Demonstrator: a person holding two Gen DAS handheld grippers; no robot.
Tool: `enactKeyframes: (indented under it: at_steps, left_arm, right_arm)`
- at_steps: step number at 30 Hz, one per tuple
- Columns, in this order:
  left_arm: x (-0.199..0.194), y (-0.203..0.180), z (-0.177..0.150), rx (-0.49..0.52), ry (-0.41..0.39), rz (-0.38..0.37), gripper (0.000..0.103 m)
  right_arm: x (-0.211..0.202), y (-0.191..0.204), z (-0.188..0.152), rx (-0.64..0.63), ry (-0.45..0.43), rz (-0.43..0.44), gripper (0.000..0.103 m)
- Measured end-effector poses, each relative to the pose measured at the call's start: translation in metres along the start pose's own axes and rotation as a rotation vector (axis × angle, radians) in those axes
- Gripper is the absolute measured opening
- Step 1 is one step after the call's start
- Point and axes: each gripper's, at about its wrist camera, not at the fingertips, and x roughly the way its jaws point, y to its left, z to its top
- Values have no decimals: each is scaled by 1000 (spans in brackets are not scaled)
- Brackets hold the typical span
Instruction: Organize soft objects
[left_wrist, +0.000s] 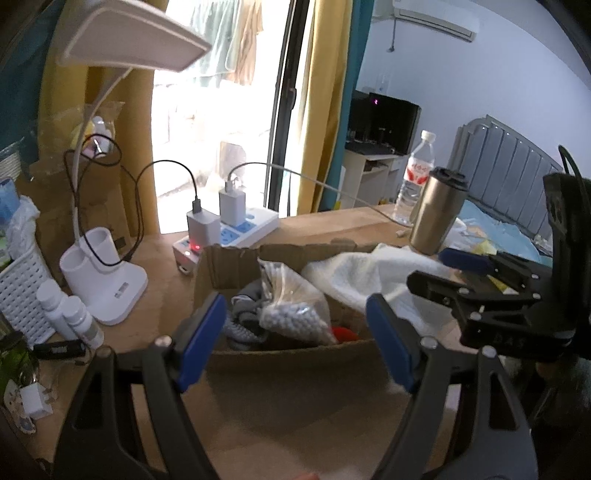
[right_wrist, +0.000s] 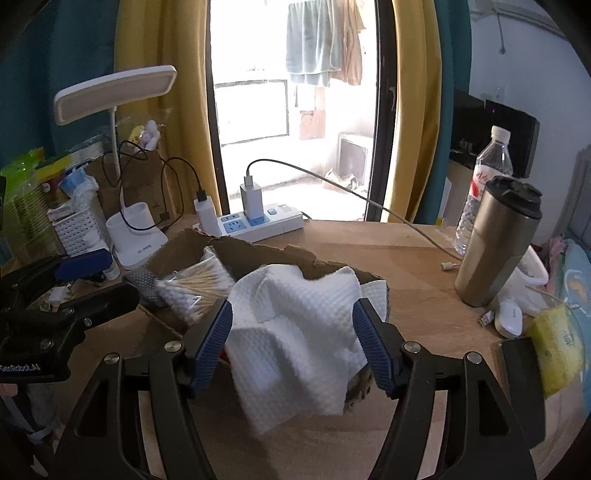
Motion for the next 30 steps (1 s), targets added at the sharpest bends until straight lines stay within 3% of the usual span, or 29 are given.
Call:
enactKeyframes:
  at_steps: [18,20,22,30]
  left_arm:
    - [-71,-19,-18,14,-99,-18,80]
    - [-77,-22,-21,17,-105,-18,81]
    - [-83,-24,-24,16,-113,-16,89]
    - [-113,-31,-34,10,-158,-14,89]
  right_arm:
    - [-69,12,-27,0,-74,-73,71]
    - [-76,13,-30,1,-81,-84,71]
    - [-85,15,-35,2,-90,-94,71]
    - [-115,17,-52,18,-122,-127,71]
